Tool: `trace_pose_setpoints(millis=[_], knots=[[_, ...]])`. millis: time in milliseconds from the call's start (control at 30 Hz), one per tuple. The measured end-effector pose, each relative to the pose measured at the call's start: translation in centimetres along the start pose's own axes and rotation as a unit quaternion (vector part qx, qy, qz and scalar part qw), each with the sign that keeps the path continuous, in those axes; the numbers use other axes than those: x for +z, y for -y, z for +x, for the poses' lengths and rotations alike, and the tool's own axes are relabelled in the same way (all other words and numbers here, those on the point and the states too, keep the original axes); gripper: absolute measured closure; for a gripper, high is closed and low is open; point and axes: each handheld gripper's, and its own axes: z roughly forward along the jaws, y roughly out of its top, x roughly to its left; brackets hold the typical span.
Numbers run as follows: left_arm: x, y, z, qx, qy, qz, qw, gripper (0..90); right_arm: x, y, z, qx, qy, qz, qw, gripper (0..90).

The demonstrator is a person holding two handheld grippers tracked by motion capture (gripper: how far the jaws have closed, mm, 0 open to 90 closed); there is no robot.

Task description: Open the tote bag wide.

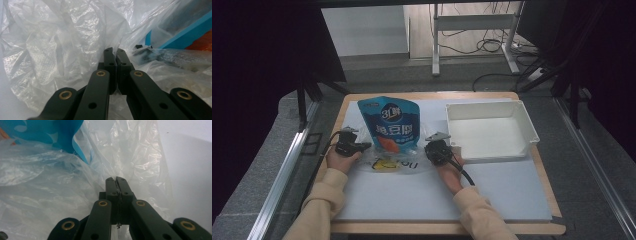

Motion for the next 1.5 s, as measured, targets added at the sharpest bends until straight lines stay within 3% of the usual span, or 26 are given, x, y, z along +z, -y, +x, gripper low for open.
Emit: trace_pose_setpoints(millis=[167, 267, 467, 633, 833, 933, 1033, 1200, 1500], knots=[[0.0, 0.0, 0.0, 0.001, 0.001, -0.001, 1.0, 89.5, -0.4, -0.2, 0.0, 0.003, -0.003, -0.01, 0.9999, 83.5], [0.1, 0.0, -0.1, 0.001, 0.002, -0.003, 1.0, 89.4, -1.2, -0.4, 0.1, 0.005, -0.005, -0.022, 0.9997, 75.5], [0.1, 0.0, -0.1, 0.0, 0.003, -0.004, 1.0, 89.2, -4.2, -1.0, 0.7, -0.001, -0.016, -0.064, 0.9978, 68.6], [0.1, 0.0, -0.1, 0.001, 0.004, -0.003, 1.0, 89.0, -6.8, -1.5, 1.4, -0.01, -0.048, -0.094, 0.9944, 75.7], [0.1, -0.1, 0.0, 0.001, 0.006, -0.002, 1.0, 88.8, -8.0, -2.5, 3.1, -0.029, -0.1, -0.108, 0.9887, 88.0], [0.1, -0.1, 0.0, 0.001, 0.006, -0.002, 1.0, 88.8, -7.3, -3.0, 4.4, -0.047, -0.114, -0.098, 0.9875, 88.8], [0.1, -0.1, -0.1, 0.002, 0.005, -0.002, 1.0, 88.8, -5.5, -3.1, 5.2, -0.065, -0.107, -0.07, 0.9897, 88.9], [0.1, -0.1, 0.0, -0.001, 0.007, -0.003, 1.0, 88.9, -2.5, -2.5, 4.3, -0.049, -0.096, -0.036, 0.9935, 88.9], [0.2, -0.1, -0.1, 0.0, 0.003, -0.006, 1.0, 89.0, -0.7, -0.8, 3.5, -0.039, -0.105, 0.008, 0.9937, 88.9]])
